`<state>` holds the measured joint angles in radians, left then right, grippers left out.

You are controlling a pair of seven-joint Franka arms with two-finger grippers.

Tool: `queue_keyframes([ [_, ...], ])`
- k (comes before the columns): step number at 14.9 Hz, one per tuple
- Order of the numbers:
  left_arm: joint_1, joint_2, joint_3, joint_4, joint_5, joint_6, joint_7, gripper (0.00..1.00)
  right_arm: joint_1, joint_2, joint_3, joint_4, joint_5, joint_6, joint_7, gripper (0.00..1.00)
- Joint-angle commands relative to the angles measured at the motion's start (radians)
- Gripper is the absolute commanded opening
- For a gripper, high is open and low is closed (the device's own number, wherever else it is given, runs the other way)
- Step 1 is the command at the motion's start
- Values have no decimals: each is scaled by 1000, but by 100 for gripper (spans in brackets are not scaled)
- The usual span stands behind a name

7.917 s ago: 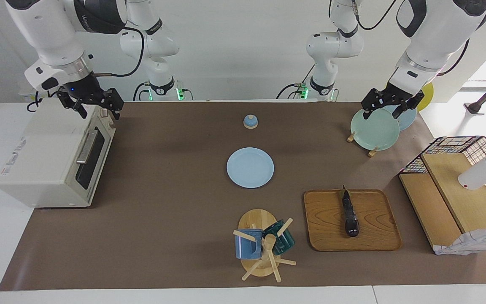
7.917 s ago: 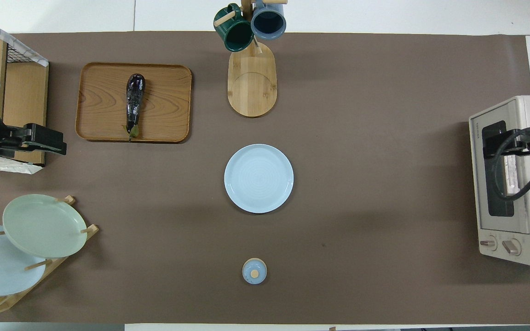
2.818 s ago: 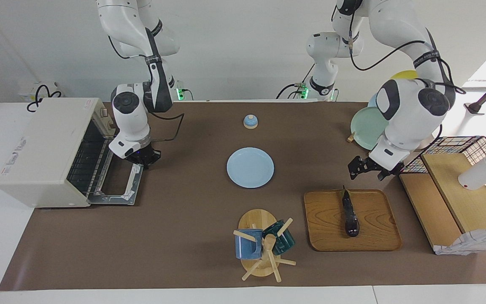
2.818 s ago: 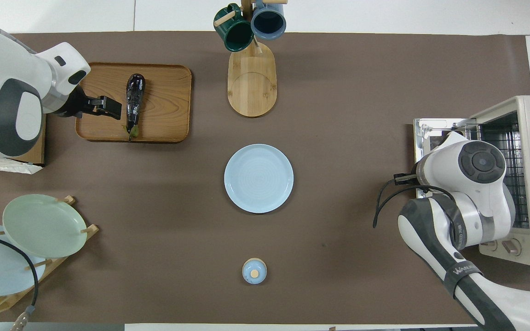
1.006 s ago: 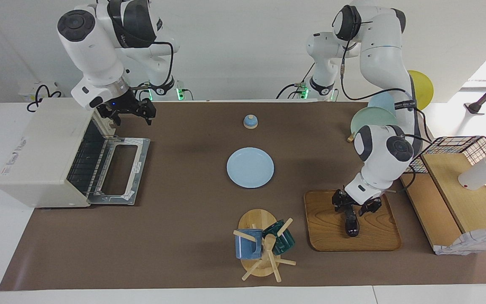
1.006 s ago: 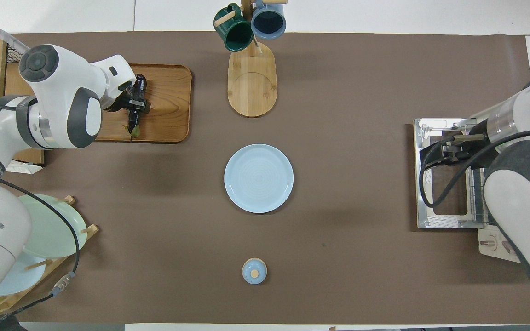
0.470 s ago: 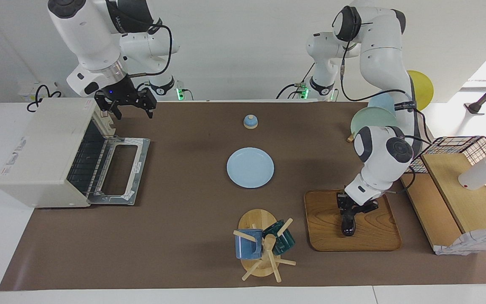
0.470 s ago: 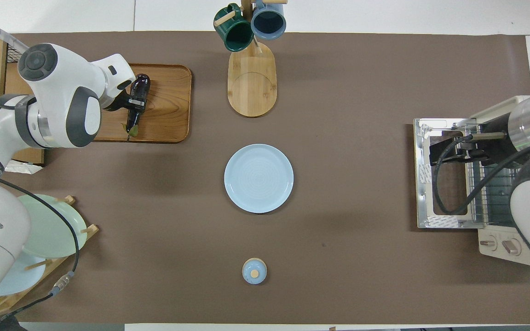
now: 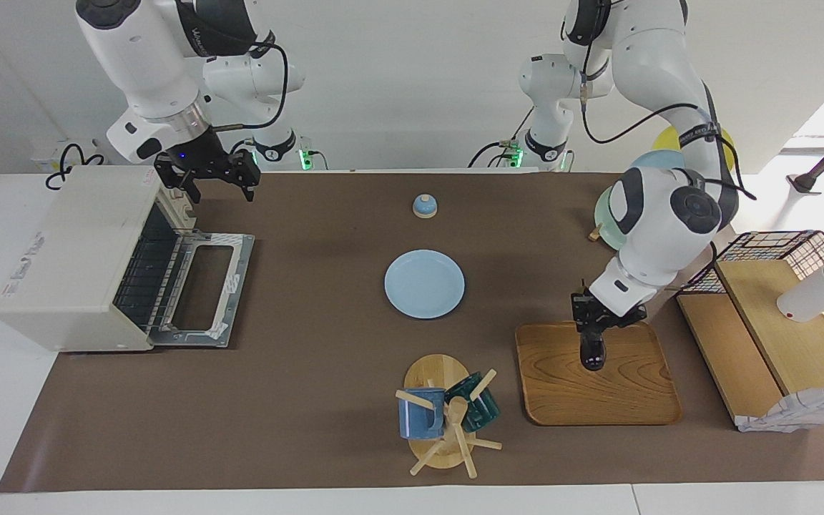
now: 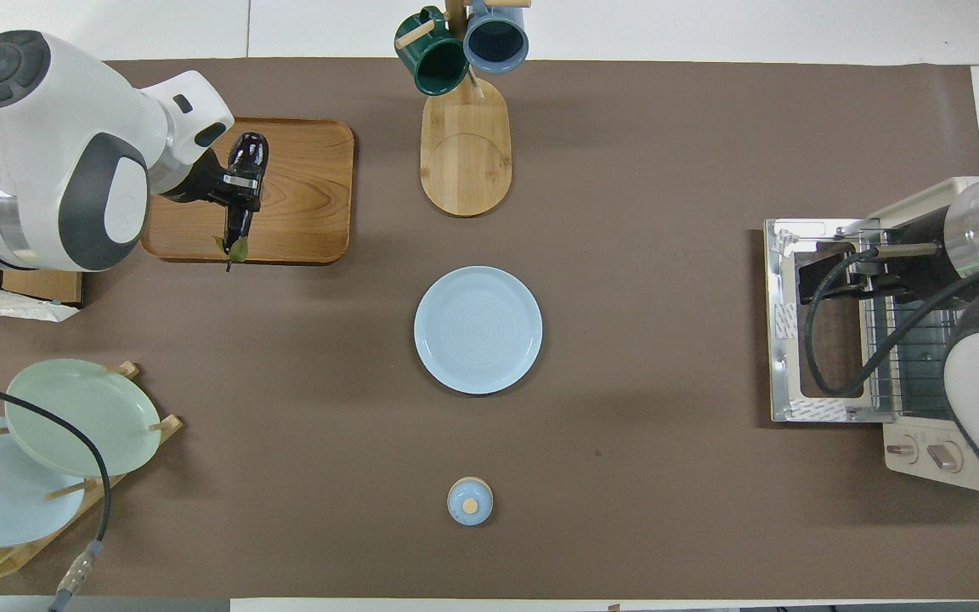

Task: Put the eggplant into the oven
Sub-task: 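Grasp the purple eggplant with the left gripper and lift it off the tray, then carry the eggplant to the blue plate and set it down with the left gripper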

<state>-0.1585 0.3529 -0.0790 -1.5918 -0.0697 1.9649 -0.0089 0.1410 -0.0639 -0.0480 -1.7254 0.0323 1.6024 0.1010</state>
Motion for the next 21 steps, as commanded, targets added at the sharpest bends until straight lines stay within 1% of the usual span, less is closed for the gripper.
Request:
queue_keyframes([
  [1,-96,-93,12,-69,-19,-64,-139,0,-4,-7,3,-7,-15,4,-27,100],
  [3,-172,-118,12,-108,-38,-70,-225,0,-3,-7,7,-7,-15,4,-27,100],
  [4,-226,-141,12,-158,-42,-49,-268,0,-3,-7,7,-7,-15,4,-27,100],
  [5,-277,-173,12,-230,-42,9,-316,0,-3,-7,7,-7,-14,4,-27,100],
  [7,-373,-219,12,-362,-42,164,-419,0,-3,-7,7,-7,-14,4,-27,100],
  [8,-404,-232,12,-410,-42,220,-448,0,-3,-7,7,-7,-12,2,-27,100],
  [9,-436,-220,12,-425,-42,261,-470,0,-3,-7,7,-7,-12,2,-27,100],
  [11,-475,-168,12,-425,-42,331,-517,0,-3,-7,7,-7,-14,2,-26,100],
  [17,-510,-69,13,-413,-42,445,-542,0,-3,-7,8,-7,-12,5,-26,100],
  [21,-503,-65,13,-409,-42,444,-531,0,-3,-7,8,-5,-14,5,-24,100],
])
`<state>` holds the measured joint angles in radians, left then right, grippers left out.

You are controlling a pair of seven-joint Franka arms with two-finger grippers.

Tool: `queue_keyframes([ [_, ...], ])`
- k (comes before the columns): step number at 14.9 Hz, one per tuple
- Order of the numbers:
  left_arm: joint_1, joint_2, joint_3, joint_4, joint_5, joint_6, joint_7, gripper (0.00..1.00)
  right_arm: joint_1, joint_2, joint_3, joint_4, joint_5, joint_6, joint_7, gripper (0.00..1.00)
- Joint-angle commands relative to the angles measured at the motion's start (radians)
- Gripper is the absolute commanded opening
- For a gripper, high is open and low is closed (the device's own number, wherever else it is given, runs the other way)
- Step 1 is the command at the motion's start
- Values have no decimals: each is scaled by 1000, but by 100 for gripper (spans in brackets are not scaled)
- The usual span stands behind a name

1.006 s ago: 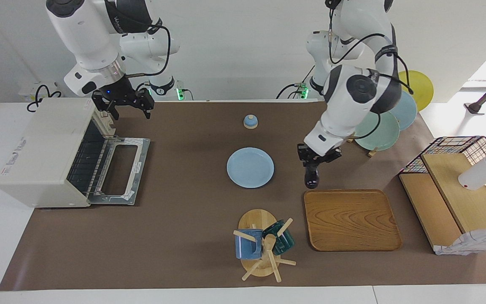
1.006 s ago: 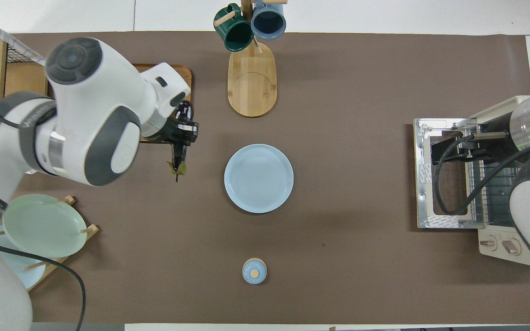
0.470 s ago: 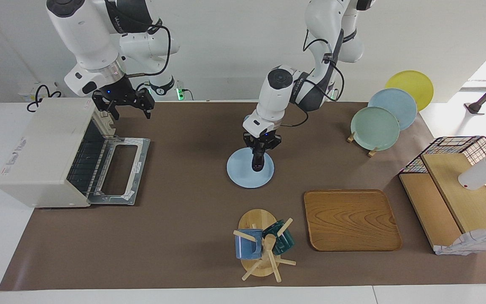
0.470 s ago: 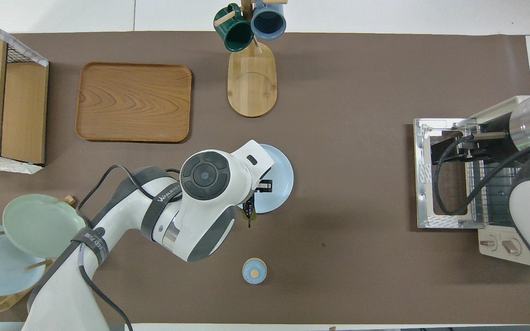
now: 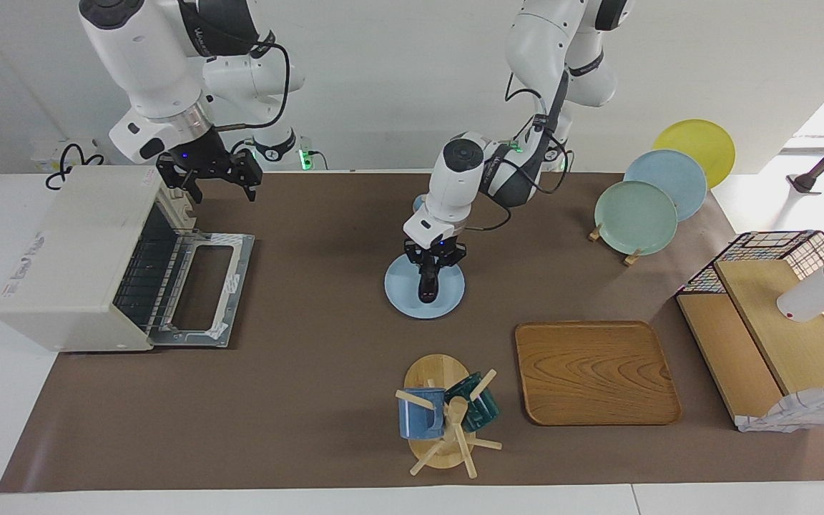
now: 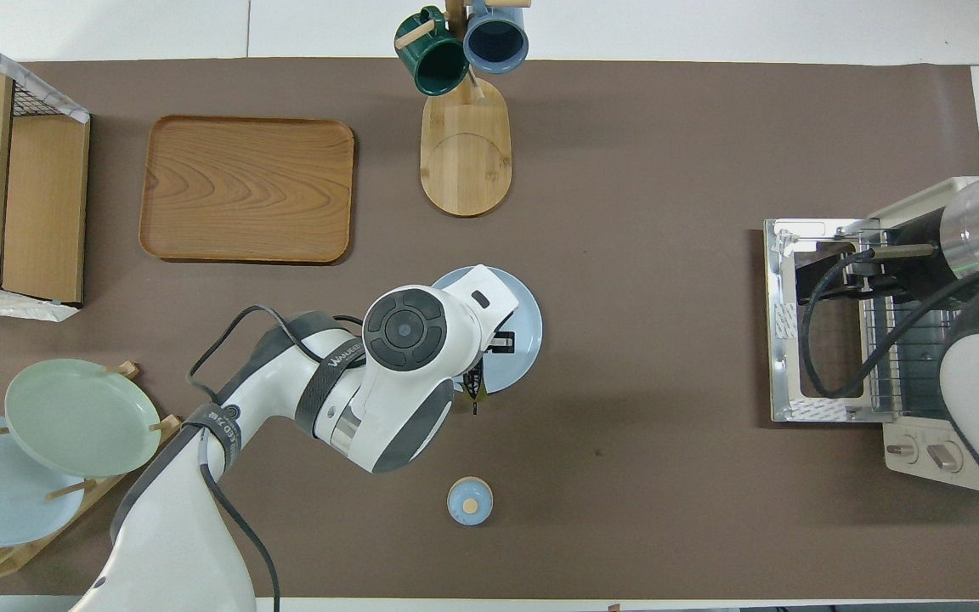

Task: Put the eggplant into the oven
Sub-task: 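Carry the eggplant to the blue plate and set it down with the left gripper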

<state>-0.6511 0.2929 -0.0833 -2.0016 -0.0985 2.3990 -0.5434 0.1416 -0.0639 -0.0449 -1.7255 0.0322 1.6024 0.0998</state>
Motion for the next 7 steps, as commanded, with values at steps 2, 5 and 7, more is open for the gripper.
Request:
queue_keyframes([
  [2,-4,-1,17,24,-14,-6,-1,80,-2,-7,7,-6,-14,5,-23,100],
  [5,-1,-12,19,27,-14,-38,-3,100,-2,-7,7,-6,-14,5,-22,100],
  [7,13,-20,25,67,-14,-110,0,100,-2,-7,7,-5,-14,5,-22,100],
])
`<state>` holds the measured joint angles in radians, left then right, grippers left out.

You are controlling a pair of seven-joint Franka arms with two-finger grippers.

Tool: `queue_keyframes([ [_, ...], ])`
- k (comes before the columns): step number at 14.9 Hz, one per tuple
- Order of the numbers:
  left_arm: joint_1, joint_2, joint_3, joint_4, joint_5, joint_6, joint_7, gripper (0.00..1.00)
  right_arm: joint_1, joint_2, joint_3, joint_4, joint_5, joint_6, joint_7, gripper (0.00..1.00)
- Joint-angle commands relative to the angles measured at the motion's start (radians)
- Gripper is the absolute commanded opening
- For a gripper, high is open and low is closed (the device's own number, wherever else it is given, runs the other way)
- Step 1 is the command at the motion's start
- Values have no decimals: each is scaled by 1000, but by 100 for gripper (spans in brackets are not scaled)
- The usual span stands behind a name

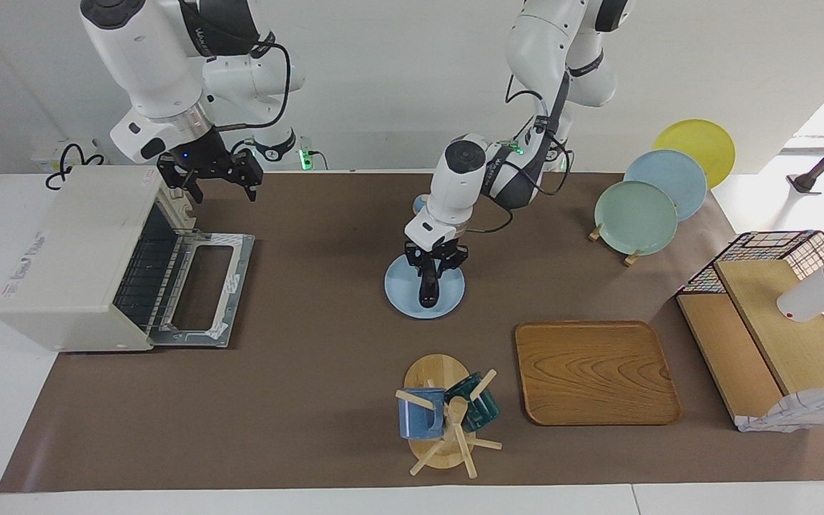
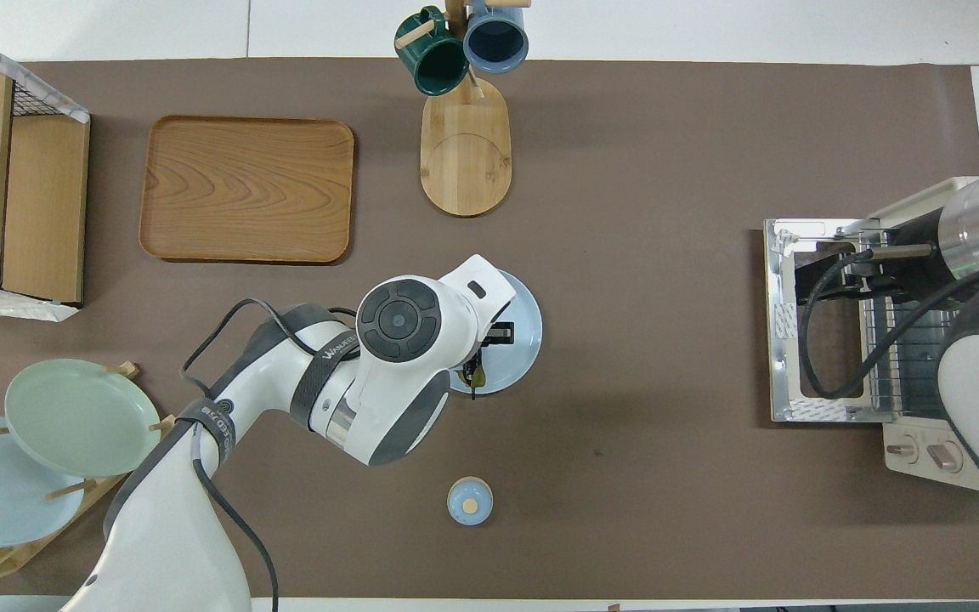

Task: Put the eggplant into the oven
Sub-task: 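Carry the eggplant to the blue plate and set it down with the left gripper, then retract the left gripper while the right gripper reaches the eggplant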

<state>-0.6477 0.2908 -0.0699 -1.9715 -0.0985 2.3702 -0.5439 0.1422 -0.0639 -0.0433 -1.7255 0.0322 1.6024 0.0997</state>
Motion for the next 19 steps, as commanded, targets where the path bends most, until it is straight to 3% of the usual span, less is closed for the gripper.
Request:
queue_keyframes([
  [1,35,-18,12,75,-13,-144,4,100,-3,-7,5,-6,-12,7,-22,100],
  [4,117,-47,13,164,-10,-287,36,100,-3,-7,5,-6,-12,11,-22,100],
  [9,276,-172,18,177,3,-426,174,100,37,-1,7,-25,-5,57,24,100],
  [12,426,-261,16,178,13,-498,338,100,149,36,10,-13,-5,114,60,100],
  [15,522,-331,16,177,13,-584,478,100,287,168,11,104,23,163,195,100],
  [19,537,-398,18,174,16,-690,479,100,455,341,11,187,8,270,329,100],
])
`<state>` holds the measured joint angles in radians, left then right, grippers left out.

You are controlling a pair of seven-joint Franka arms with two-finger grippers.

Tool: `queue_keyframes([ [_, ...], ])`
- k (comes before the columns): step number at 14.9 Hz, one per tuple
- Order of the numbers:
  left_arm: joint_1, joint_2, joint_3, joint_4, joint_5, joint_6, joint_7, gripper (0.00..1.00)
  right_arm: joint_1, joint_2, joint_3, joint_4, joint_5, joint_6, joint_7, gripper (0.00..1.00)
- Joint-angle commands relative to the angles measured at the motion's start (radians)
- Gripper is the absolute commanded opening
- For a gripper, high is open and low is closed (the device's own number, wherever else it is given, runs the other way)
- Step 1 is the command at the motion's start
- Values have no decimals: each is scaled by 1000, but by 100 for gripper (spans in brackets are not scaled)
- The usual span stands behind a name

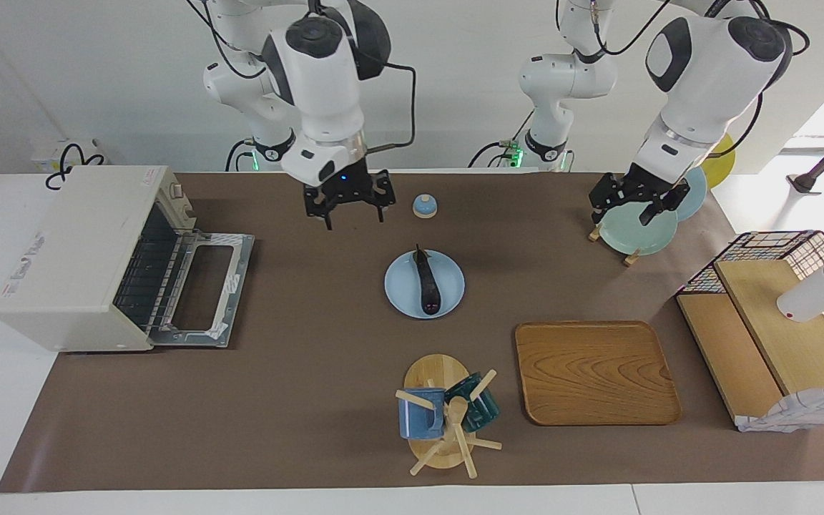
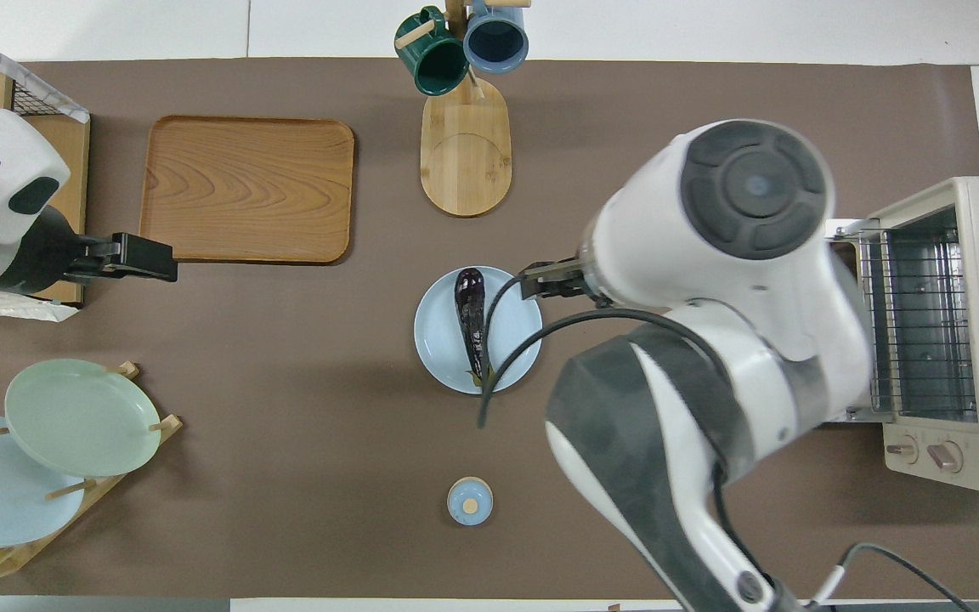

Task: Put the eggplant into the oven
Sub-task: 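Retract the left gripper while the right gripper reaches the eggplant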

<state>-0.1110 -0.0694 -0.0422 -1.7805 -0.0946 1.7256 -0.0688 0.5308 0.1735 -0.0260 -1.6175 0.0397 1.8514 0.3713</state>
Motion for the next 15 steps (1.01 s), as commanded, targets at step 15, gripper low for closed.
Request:
queue_keyframes([
  [15,-12,-11,-10,94,88,-141,41,100,273,529,-3,363,-106,225,265,92],
])
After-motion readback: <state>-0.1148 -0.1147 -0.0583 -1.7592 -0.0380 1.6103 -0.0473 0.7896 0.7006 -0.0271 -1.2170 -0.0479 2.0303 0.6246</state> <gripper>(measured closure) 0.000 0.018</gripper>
